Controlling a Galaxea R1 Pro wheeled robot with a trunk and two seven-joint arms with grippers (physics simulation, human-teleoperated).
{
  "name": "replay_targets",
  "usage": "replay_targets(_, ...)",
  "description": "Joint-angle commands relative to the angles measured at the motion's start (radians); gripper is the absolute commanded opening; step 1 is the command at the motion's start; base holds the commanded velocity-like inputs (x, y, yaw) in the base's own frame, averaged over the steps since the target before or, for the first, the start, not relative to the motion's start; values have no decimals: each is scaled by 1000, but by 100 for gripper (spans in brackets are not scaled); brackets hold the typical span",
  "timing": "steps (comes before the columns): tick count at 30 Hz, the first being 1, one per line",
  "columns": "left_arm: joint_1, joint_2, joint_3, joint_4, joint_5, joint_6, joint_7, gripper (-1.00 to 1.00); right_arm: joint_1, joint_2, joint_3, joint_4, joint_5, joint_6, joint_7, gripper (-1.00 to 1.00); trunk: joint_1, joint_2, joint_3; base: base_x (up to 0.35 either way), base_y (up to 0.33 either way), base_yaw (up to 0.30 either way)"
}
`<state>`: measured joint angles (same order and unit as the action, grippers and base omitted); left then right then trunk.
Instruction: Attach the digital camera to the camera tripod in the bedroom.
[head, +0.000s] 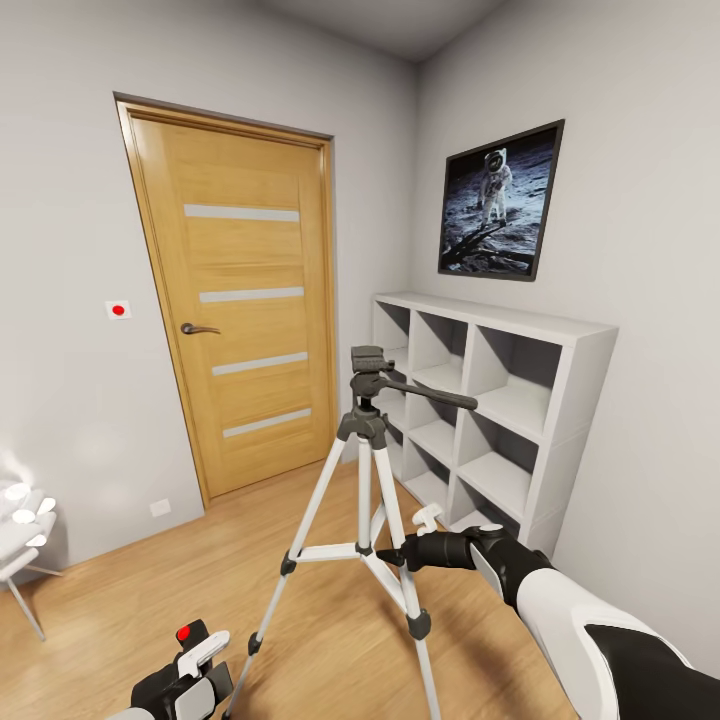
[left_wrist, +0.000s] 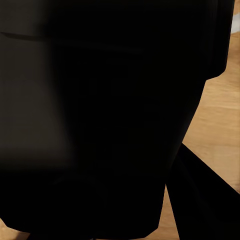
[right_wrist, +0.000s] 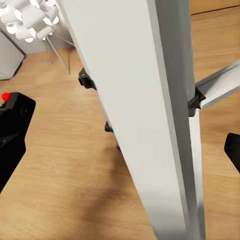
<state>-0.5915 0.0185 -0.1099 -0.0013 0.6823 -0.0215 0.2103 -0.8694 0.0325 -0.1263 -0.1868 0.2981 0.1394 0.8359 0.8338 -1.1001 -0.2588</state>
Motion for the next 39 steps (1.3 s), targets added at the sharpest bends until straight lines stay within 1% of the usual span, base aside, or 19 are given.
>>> replay_targets(1, -1, 0, -10, 0, 8, -2, 1, -100, 0, 1, -9, -2, 7, 9, 4, 100, 0, -1, -1, 0, 0, 0)
replay_targets(7, -1, 0, -10, 0, 8, -2, 1, -100, 0, 1, -10, -3, 7, 11, 2, 100, 0, -1, -1, 0, 0, 0)
replay_targets(10, -1, 0, -10, 0, 8, -2, 1, -100, 0, 1, -12, -3, 5, 11, -24, 100, 0, -1, -1, 0, 0, 0)
replay_targets(11, -1, 0, -10, 0, 8, -2, 1, -100, 0, 1, -13, -3, 4, 11, -30, -100, 0, -1, -1, 0, 0, 0)
replay_targets(15, -1, 0, -10, 0, 8, -2, 1, -100, 0, 1, -13, -3, 1, 11, -41, -100, 0, -1, -1, 0, 0, 0)
replay_targets(29, -1, 2, -10, 0, 8, -4, 2, -100, 0, 1, -14, -3, 2, 9, -43, -100, 0, -1, -1, 0, 0, 0)
replay_targets(37, -1, 20, -8, -8, 3, -11, 5, -100, 0, 1, -15, -2, 2, 10, -43, -100, 0, -1, -1, 0, 0, 0)
replay_targets(39, -1, 39, -8, -25, 1, -12, 8, -100, 0, 0, -15, -2, 1, 9, -43, -100, 0, -1, -1, 0, 0, 0)
